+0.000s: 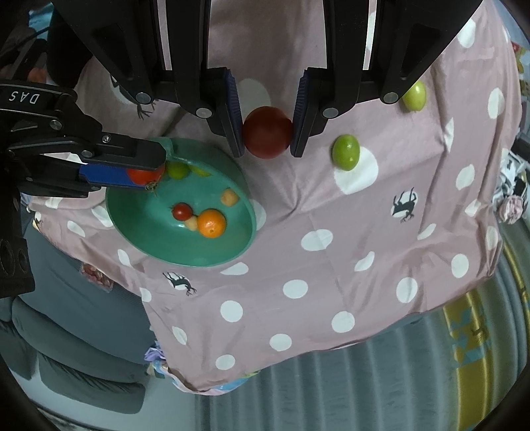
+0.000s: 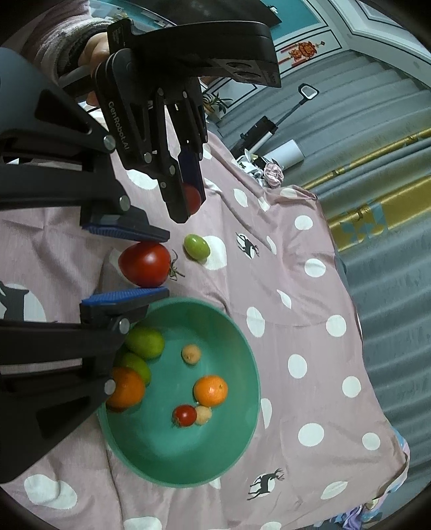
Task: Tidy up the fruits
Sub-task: 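Carry both red tomatoes over the teal bowl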
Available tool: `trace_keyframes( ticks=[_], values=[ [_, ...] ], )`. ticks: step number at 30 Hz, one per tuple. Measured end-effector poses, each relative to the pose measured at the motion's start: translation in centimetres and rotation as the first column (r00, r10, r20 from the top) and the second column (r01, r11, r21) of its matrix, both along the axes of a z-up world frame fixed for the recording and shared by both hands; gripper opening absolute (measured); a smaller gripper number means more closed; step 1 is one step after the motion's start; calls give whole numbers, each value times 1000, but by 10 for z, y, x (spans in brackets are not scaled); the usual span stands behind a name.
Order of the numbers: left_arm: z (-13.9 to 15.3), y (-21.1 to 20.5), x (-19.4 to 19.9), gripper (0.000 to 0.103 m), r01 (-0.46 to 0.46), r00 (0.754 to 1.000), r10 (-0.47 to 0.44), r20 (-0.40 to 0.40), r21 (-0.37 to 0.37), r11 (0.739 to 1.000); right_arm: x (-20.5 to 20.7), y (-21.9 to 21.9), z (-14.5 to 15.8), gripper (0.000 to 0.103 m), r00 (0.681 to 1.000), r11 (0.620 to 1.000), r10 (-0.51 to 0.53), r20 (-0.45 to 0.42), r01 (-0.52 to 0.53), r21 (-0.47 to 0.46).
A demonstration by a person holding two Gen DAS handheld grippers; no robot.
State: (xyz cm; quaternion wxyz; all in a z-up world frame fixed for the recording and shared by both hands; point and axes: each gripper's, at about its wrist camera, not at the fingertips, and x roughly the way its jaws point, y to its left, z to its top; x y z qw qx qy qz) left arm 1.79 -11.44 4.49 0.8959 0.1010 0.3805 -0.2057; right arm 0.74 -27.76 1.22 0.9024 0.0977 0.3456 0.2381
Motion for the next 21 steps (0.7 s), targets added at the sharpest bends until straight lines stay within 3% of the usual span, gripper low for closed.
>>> trace_keyframes(
  ticks=[21],
  values=[
    [-11, -38, 27, 28, 57, 998, -56, -19, 30, 998, 12, -34, -10, 28, 995, 995, -103, -13, 103, -9]
  ],
)
